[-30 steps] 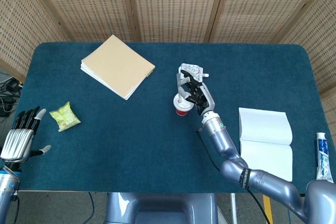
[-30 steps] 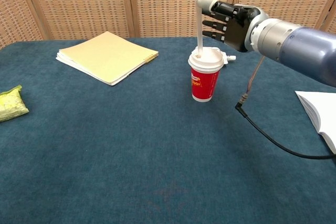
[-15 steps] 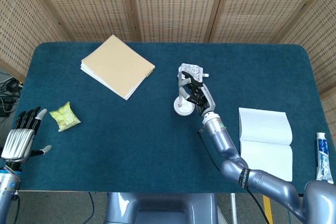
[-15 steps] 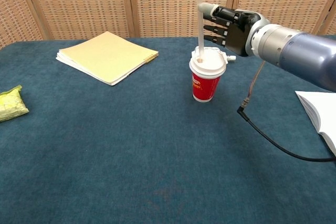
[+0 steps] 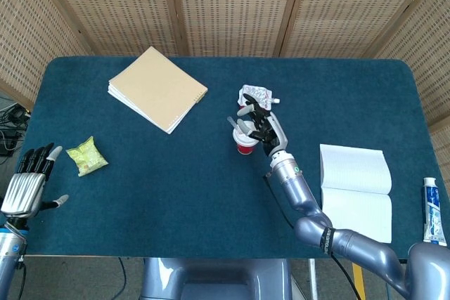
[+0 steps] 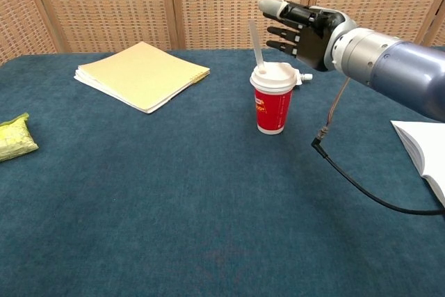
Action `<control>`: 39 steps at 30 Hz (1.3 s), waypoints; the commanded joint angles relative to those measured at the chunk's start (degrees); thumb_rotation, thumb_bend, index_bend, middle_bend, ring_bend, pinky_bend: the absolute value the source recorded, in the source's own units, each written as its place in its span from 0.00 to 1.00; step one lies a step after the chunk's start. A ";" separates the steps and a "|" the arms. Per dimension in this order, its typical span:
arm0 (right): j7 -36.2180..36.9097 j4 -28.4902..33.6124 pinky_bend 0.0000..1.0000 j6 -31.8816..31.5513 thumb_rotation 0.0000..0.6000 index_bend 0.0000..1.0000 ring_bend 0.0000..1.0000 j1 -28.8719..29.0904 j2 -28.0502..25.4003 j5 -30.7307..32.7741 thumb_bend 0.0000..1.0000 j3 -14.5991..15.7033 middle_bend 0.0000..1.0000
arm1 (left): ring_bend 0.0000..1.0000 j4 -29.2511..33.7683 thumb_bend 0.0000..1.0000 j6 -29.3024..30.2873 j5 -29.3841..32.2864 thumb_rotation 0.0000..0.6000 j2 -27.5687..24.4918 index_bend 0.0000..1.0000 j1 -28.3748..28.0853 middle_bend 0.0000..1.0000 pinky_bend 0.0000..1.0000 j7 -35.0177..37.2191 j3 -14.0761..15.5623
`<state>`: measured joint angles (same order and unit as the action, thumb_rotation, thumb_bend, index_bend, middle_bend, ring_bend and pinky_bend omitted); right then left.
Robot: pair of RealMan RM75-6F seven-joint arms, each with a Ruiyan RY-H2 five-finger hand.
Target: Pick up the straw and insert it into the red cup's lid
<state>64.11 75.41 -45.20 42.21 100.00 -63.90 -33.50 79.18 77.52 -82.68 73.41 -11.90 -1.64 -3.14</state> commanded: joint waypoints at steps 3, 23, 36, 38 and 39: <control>-0.05 -0.23 0.00 0.22 1.00 0.53 0.00 0.04 -0.01 0.28 0.54 0.16 0.13 | 0.00 -0.11 0.05 -0.14 0.01 1.00 -0.01 0.00 -0.04 0.00 0.00 0.15 0.06; -6.10 4.82 0.00 -5.25 1.00 0.33 0.00 -5.21 -11.83 -10.43 0.39 4.69 0.00 | 0.00 0.20 0.05 1.09 -0.32 1.00 -0.36 0.00 0.45 0.00 0.00 0.65 0.02; -53.55 3.33 0.00 -28.61 1.00 0.06 0.00 -24.29 -24.53 -20.70 0.29 21.22 0.00 | 0.00 2.45 0.05 5.40 -2.07 1.00 -0.66 0.00 1.93 0.00 0.00 -2.04 0.08; -56.21 3.09 0.00 -31.62 1.00 0.05 0.00 -26.34 -24.70 -21.55 0.29 22.80 0.00 | 0.00 2.73 0.05 6.04 -2.49 1.00 -0.67 0.00 2.20 0.00 0.00 -2.32 0.22; -57.33 2.91 0.00 -33.06 1.00 0.05 0.00 -27.22 -24.71 -22.11 0.29 23.51 0.00 | 0.00 2.85 0.05 6.12 -2.61 1.00 -0.72 0.00 2.28 0.00 0.00 -2.48 0.32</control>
<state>15.70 79.31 -69.72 21.75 77.31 -82.87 -15.73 81.94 83.56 -85.20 72.73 -9.71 -4.02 -2.89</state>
